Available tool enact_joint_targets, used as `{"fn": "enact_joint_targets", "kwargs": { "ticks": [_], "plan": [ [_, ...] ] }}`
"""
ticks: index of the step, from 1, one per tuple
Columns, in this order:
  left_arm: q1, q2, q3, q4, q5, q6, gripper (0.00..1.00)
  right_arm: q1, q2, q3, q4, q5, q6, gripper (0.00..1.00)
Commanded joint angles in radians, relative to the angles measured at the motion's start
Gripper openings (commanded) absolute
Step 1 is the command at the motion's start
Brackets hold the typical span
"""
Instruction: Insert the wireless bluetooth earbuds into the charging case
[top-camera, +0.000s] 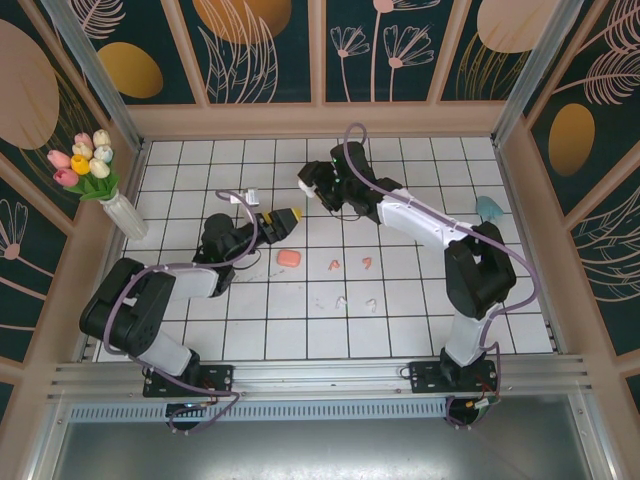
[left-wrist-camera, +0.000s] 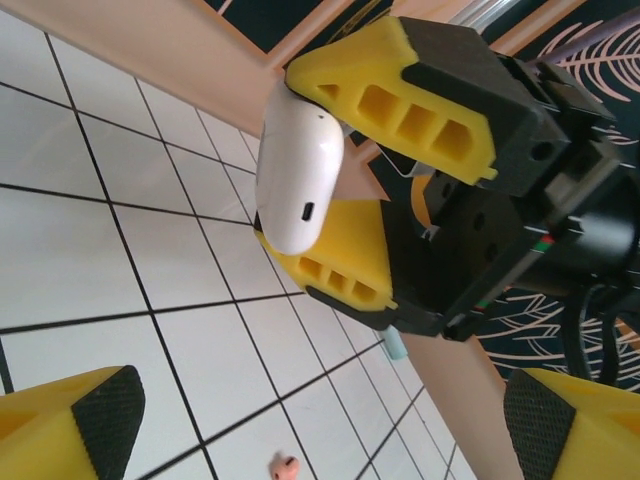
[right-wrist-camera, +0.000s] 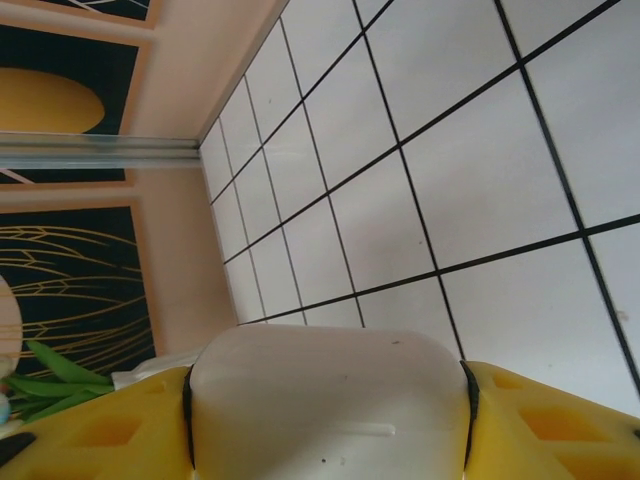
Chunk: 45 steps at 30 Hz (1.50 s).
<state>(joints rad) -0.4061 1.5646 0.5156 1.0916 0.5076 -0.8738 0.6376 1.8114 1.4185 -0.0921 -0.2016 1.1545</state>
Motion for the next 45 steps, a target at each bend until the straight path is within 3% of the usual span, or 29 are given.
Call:
{"fn": "enact_joint_targets", "kwargs": {
  "ticks": [1, 19, 31, 45],
  "plan": [
    [-0.001, 0.034, 0.055, 0.016, -0.026, 0.054, 0.91, 0.012, 0.008, -0.005, 0.074, -0.039, 0.055, 0.53],
    [0.0, 0.132, 0.162, -0.021, -0.033, 0.104, 0.69, 0.051, 0.018, -0.028, 0.106, -0.054, 0.097, 0.53],
    [-0.001, 0.144, 0.188, -0.042, -0.04, 0.117, 0.6, 0.069, 0.018, -0.041, 0.12, -0.062, 0.105, 0.52],
    [0.0, 0.144, 0.203, -0.054, -0.054, 0.128, 0.33, 0.079, 0.01, -0.052, 0.134, -0.065, 0.115, 0.52]
  ]
}}
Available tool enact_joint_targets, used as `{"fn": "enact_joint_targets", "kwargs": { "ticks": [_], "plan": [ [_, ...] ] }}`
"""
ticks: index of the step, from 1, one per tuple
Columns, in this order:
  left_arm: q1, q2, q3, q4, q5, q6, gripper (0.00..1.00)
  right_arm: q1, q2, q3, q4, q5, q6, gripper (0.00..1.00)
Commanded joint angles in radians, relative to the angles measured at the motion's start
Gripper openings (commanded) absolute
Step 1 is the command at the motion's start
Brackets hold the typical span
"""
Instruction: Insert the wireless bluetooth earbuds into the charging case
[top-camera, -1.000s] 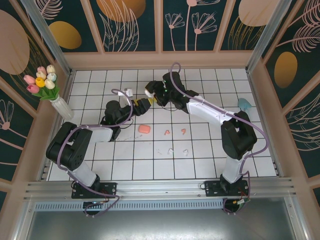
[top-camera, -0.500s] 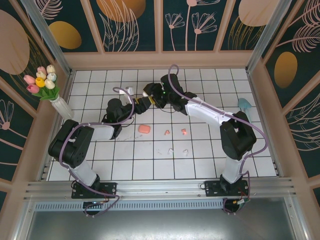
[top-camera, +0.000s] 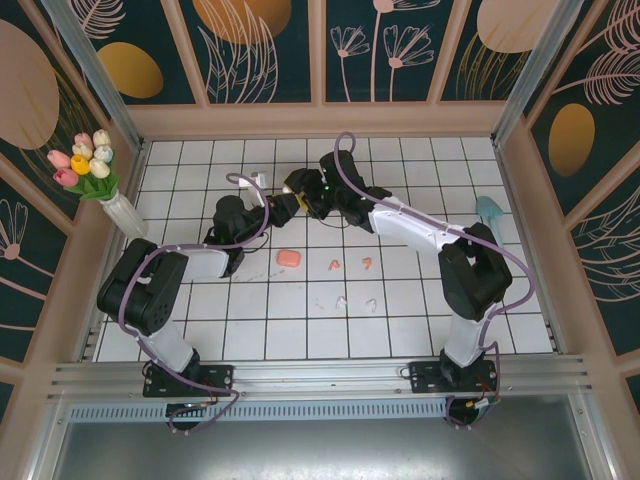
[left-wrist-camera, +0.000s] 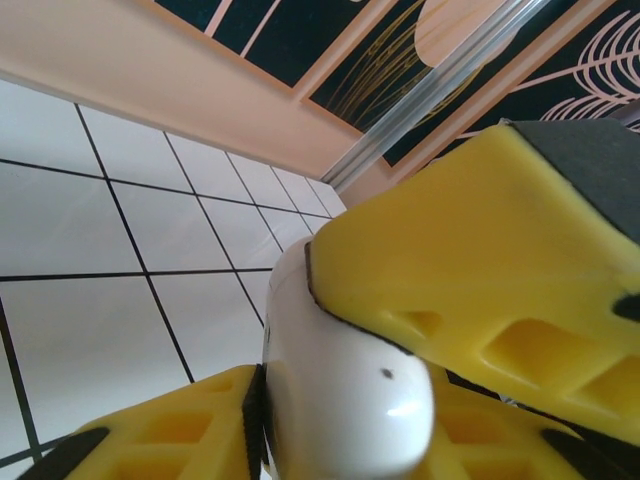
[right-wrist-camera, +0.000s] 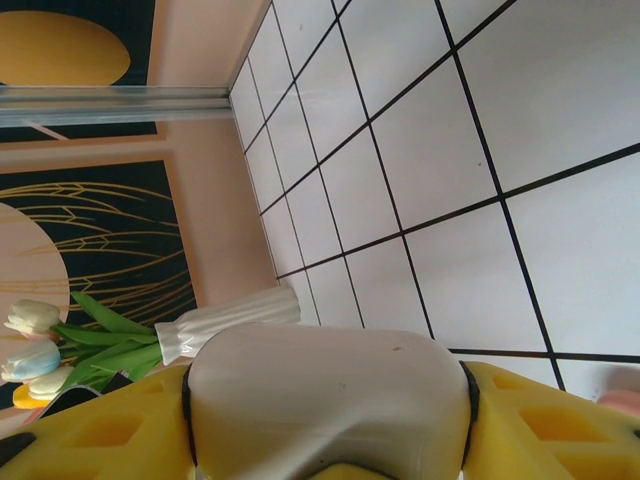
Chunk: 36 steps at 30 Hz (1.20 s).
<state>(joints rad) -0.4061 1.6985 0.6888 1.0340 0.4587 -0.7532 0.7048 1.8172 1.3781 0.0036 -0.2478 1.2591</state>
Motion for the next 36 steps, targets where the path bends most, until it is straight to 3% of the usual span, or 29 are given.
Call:
{"fn": "enact_joint_targets", "kwargs": {
  "ticks": [1, 10, 12, 16, 20, 24, 30, 36],
  "plan": [
    [0.0, 0.009, 0.03, 0.002, -0.005, 0.007, 0.31, 0.013, 0.004, -0.013, 0.04, -0.019, 0.013, 0.52],
    [-0.001, 0.009, 0.039, -0.008, 0.0, 0.013, 0.14, 0.016, 0.001, -0.016, 0.054, -0.022, 0.02, 0.53],
    [0.0, 0.01, 0.043, -0.011, 0.008, 0.015, 0.11, 0.016, -0.002, -0.015, 0.056, -0.019, 0.02, 0.6],
    [0.0, 0.01, 0.043, -0.018, 0.024, 0.015, 0.06, -0.008, -0.037, -0.018, 0.052, 0.001, 0.003, 0.84],
    [-0.001, 0.001, 0.042, -0.041, 0.075, 0.024, 0.03, -0.065, -0.132, -0.065, 0.038, 0.04, -0.045, 0.89],
    [0.0, -0.02, 0.06, -0.101, 0.169, 0.049, 0.02, -0.135, -0.256, -0.172, 0.019, 0.047, -0.183, 0.9],
    [0.0, -0.031, 0.107, -0.155, 0.356, 0.046, 0.0, -0.244, -0.489, -0.461, 0.206, -0.108, -0.686, 0.91],
    [0.0, -0.045, 0.165, -0.223, 0.453, 0.054, 0.0, -0.308, -0.563, -0.609, 0.324, -0.358, -0.766, 0.89]
  ]
}}
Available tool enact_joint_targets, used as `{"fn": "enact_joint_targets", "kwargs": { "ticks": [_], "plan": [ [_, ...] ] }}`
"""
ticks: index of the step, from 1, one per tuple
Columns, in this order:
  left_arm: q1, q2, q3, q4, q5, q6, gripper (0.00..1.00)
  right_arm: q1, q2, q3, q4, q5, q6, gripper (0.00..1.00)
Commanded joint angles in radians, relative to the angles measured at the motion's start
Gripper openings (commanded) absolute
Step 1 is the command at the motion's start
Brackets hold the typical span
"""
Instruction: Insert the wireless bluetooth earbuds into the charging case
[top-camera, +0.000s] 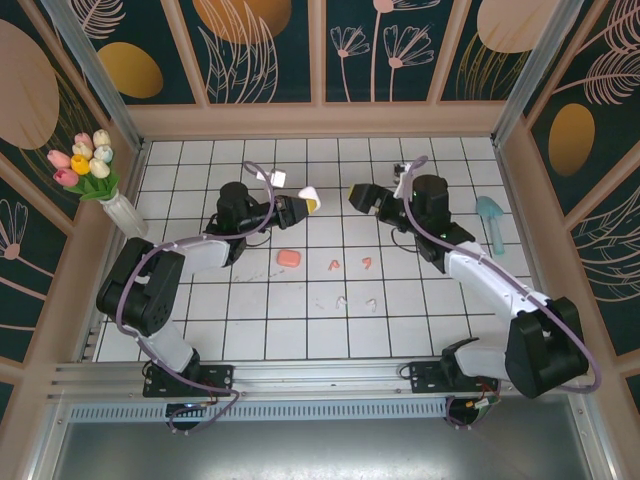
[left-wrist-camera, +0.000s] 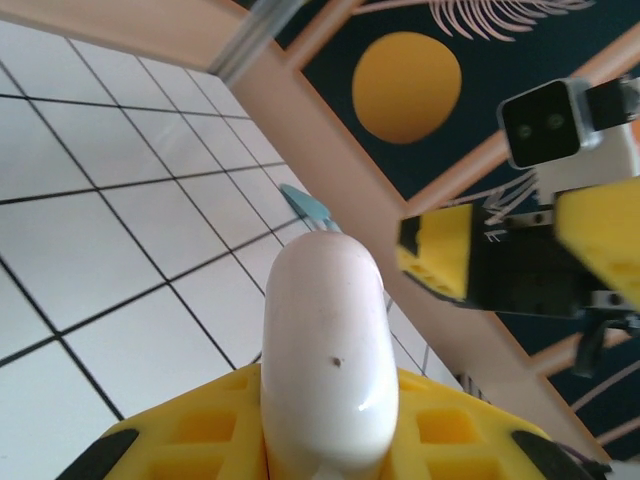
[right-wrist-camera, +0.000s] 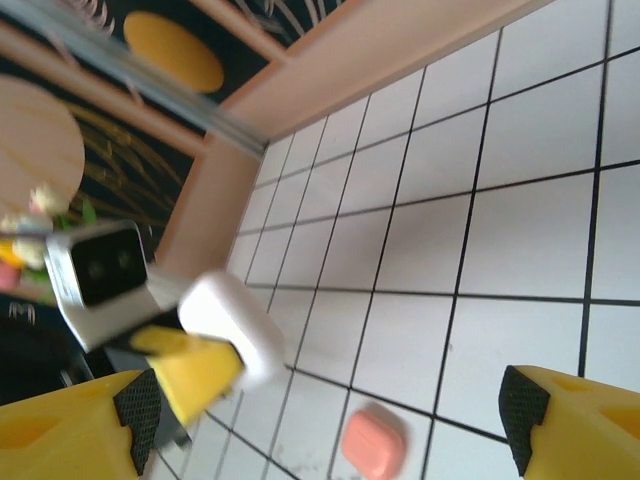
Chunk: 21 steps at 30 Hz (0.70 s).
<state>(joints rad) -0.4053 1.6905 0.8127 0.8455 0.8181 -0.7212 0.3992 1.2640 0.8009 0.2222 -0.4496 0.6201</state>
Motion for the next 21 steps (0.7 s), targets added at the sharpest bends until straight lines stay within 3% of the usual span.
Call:
{"fn": "enact_joint_targets", "kwargs": {
  "ticks": [1, 11, 15, 21],
  "plan": [
    [-0.001, -0.038, 0.053, -0.052, 0.103, 0.028, 0.0, 0.004, -0.006, -0.038, 0.12, -0.183, -0.128, 0.88],
    [-0.001, -0.041, 0.092, -0.129, 0.145, 0.052, 0.0, 0.064, 0.055, -0.009, 0.158, -0.161, -0.089, 0.85],
    [-0.001, -0.04, 0.097, -0.146, 0.137, 0.062, 0.0, 0.066, 0.101, 0.049, 0.054, 0.046, 0.158, 0.85],
    [-0.001, -0.051, 0.091, -0.212, 0.071, 0.128, 0.0, 0.141, 0.104, 0.041, 0.118, 0.203, 0.541, 0.9]
  ]
}}
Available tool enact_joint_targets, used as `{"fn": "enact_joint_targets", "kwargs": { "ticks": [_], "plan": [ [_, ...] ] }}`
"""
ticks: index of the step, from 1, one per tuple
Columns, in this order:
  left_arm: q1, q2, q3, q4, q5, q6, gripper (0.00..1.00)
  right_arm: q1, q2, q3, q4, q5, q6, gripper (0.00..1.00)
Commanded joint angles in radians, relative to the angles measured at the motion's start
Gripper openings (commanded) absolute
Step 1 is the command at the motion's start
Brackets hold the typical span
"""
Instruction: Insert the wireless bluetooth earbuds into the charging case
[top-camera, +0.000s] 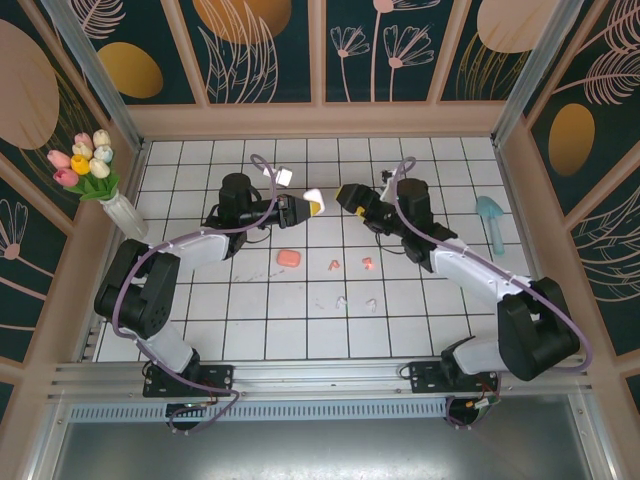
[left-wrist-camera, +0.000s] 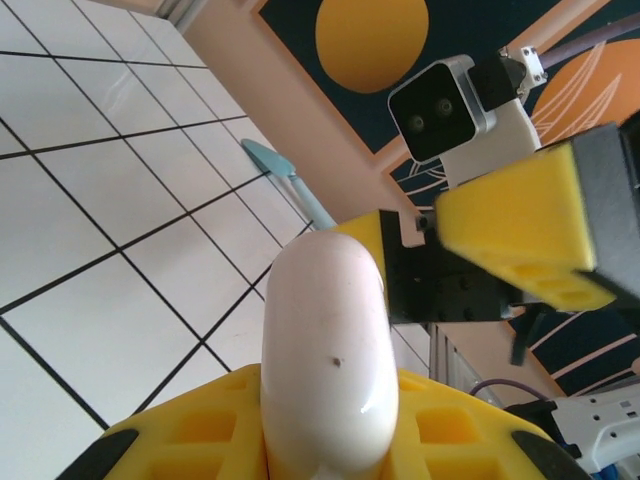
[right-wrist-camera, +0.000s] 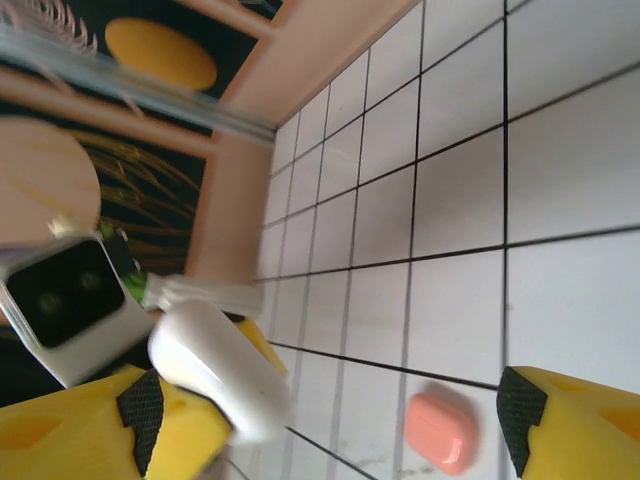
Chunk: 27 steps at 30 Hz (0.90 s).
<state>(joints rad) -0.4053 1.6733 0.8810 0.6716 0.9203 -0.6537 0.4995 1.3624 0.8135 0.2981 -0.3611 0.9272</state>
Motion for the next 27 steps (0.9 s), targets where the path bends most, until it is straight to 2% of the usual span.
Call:
{"fn": "enact_joint_targets", "kwargs": {
  "ticks": [1, 6, 11, 27],
  "plan": [
    [-0.001, -0.038, 0.022, -0.054, -0.049, 0.076, 0.0, 0.058, 0.015, 0.046, 0.02, 0.142, 0.274, 0.9],
    [-0.001, -0.073, 0.022, -0.129, -0.155, 0.158, 0.0, 0.111, 0.09, 0.136, -0.053, 0.181, 0.418, 0.93],
    [-0.001, -0.105, 0.022, -0.181, -0.225, 0.219, 0.0, 0.138, 0.162, 0.2, -0.068, 0.203, 0.459, 0.94],
    [0.0, -0.12, 0.022, -0.216, -0.243, 0.27, 0.0, 0.191, 0.304, 0.358, -0.087, 0.207, 0.476, 0.9]
  ]
}}
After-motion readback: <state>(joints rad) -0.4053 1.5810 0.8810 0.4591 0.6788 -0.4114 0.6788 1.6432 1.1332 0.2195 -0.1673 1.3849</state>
